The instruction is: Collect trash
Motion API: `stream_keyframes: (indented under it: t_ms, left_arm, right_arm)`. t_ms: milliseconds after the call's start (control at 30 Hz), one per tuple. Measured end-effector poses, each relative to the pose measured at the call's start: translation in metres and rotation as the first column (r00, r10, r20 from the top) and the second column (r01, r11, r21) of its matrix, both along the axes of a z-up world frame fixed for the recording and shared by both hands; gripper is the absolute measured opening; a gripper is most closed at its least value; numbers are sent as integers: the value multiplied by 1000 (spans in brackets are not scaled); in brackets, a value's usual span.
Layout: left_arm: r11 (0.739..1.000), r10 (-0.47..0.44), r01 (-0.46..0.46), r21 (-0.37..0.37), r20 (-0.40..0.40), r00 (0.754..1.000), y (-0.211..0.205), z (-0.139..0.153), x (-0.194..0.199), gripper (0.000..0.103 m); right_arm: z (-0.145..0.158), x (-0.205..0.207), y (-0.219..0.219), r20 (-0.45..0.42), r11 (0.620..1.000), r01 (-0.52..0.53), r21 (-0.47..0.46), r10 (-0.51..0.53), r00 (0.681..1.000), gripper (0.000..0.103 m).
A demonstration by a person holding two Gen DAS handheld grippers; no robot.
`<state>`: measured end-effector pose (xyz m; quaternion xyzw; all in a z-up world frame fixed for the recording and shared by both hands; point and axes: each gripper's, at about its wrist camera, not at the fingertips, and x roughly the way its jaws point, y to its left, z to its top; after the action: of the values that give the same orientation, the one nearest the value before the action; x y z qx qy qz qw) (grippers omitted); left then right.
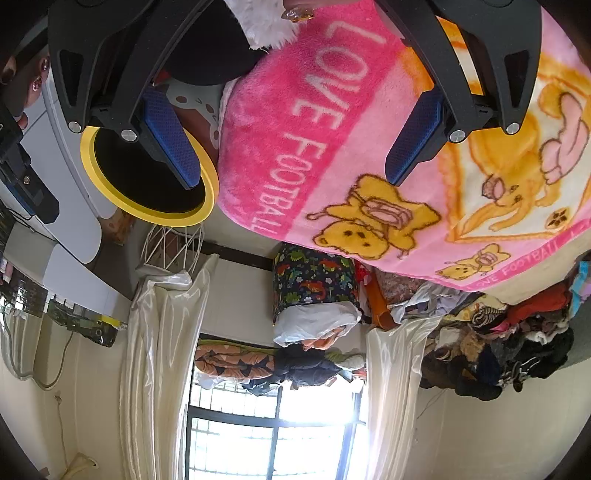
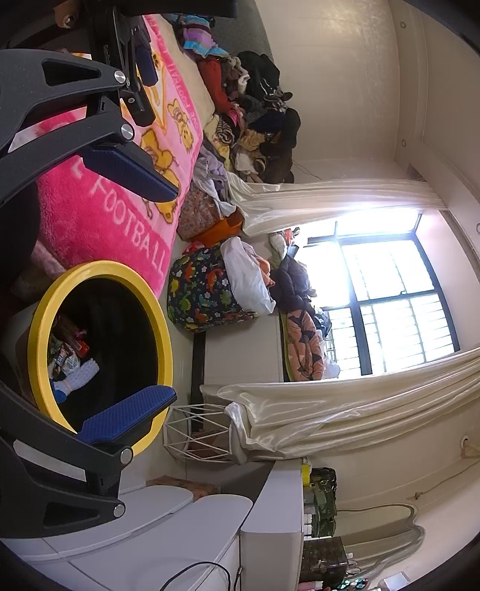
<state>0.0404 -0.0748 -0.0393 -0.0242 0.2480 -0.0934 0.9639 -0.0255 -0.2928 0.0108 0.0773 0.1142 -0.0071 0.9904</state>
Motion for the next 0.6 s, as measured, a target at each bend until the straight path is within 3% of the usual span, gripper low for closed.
stream_keyframes:
  t_ms: [600]
  left_arm:
    - [1000,3,-3,-1,2,1000,-1,0,-1,92]
  right_arm:
    - [2,-1,0,1,1000,14,0,-14,1000,97]
